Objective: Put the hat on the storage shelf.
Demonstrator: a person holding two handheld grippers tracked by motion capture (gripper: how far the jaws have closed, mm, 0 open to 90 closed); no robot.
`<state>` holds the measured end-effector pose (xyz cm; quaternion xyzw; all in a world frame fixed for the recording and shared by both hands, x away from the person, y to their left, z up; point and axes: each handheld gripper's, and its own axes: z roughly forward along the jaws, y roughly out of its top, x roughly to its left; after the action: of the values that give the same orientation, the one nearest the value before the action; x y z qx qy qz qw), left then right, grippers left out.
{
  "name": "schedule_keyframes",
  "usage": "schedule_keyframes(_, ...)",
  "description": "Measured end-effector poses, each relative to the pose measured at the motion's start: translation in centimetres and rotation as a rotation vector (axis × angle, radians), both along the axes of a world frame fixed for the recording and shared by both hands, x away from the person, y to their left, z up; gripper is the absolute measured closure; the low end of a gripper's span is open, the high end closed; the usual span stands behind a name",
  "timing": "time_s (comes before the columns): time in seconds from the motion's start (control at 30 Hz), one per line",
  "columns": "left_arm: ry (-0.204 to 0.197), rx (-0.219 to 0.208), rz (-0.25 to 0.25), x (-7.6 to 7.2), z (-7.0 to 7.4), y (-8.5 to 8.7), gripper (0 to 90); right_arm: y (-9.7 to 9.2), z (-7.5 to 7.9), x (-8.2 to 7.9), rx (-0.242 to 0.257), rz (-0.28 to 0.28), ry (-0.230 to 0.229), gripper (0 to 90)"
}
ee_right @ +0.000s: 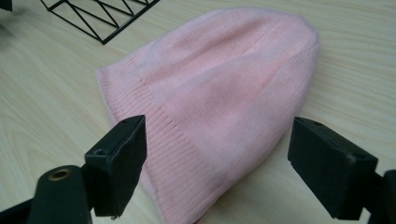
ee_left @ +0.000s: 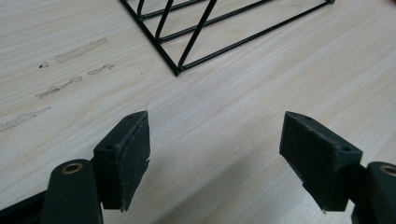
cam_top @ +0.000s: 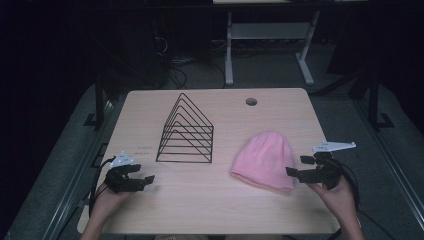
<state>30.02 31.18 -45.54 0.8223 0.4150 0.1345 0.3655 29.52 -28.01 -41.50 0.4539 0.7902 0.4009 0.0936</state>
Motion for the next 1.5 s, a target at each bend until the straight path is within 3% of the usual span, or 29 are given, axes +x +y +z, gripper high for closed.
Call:
schedule_keyframes(0.27, -0.005, -0.018, 0.010, 0.0, 0.1, 0.0, 24.6, 0.3, 0.9, 2.7, 0.001, 0.010, 0.036, 18.7)
schedule_keyframes(0.33, -0.003, -0.040, 0.023, 0.1, 0.1, 0.1, 24.6, 0.5, 1.0, 3.4, 0.006, 0.013, 0.046, 18.5)
schedule_keyframes(0.7, -0.001, -0.058, 0.027, 0.8, 0.0, 0.5, 24.6, 1.2, 1.5, 6.7, -0.022, 0.025, 0.098, 18.9)
schedule_keyframes(0.8, 0.004, -0.046, 0.021, 0.8, 0.1, 0.6, 24.6, 1.2, 1.6, 7.5, -0.027, 0.021, 0.113, 19.1)
schedule_keyframes(1.17, -0.008, -0.047, 0.024, 0.6, 0.1, 0.8, 24.6, 1.8, 0.5, 11.7, -0.066, 0.005, 0.187, 21.6)
schedule_keyframes(1.5, -0.002, -0.042, 0.027, 0.4, 0.1, 1.0, 24.6, 1.6, -0.8, 13.9, -0.063, -0.014, 0.245, 25.8)
